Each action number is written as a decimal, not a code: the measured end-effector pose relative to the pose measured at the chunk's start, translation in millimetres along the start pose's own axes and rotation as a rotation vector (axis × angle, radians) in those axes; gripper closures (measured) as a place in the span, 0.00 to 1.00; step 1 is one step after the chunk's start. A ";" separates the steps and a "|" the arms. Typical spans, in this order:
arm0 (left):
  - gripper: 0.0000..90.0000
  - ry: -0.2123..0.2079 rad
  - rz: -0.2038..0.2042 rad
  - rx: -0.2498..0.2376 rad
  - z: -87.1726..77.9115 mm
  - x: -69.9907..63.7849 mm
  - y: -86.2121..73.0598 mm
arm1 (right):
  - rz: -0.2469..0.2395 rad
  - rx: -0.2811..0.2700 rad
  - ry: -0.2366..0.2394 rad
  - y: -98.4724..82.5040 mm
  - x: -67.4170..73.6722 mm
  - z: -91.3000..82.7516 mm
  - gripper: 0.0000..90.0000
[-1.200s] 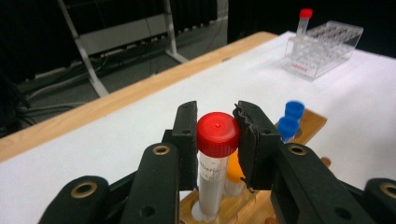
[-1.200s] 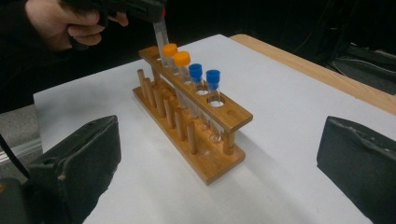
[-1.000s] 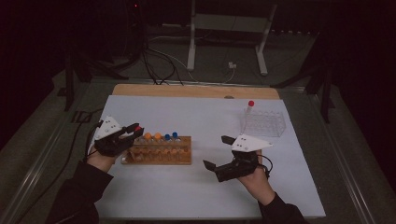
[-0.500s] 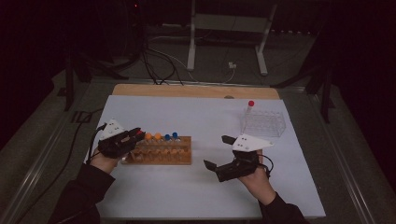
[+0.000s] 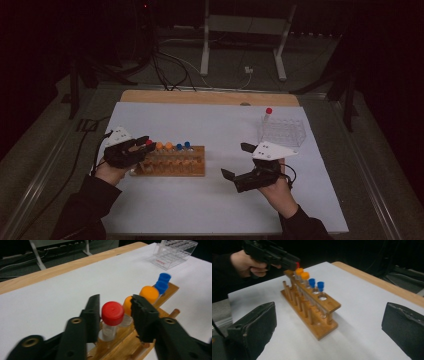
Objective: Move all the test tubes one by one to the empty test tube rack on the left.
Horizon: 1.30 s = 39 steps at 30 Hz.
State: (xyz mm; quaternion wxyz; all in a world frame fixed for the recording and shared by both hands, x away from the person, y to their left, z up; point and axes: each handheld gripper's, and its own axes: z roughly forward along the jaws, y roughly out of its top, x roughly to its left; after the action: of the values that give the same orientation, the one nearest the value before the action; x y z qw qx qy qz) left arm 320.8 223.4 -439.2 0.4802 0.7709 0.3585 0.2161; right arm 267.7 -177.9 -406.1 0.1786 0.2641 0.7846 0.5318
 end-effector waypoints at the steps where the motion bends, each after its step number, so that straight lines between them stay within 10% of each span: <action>1: 0.59 -0.004 0.001 -0.012 -1.9 -0.8 1.9 | 0.000 -0.006 -0.005 0.9 -1.8 -1.6 0.00; 16: 0.04 -0.037 -0.020 -0.169 -25.1 -16.0 20.6 | 0.058 -0.028 -0.210 4.4 -75.1 -19.0 0.00; 25: 0.02 -0.060 0.029 -0.170 -25.2 -24.3 22.7 | 0.141 0.049 -0.366 -21.9 -139.1 -3.6 0.00; 39: 0.02 -0.071 0.070 -0.171 -26.0 -31.6 24.3 | 0.254 0.176 -0.476 -46.2 -198.4 32.2 0.45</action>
State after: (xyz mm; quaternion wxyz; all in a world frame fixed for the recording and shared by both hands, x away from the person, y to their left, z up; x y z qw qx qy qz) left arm 291.0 207.7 -405.5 0.5487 0.7462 0.2945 0.2352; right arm 433.5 -287.6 -461.0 0.2663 0.4923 0.7243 0.4027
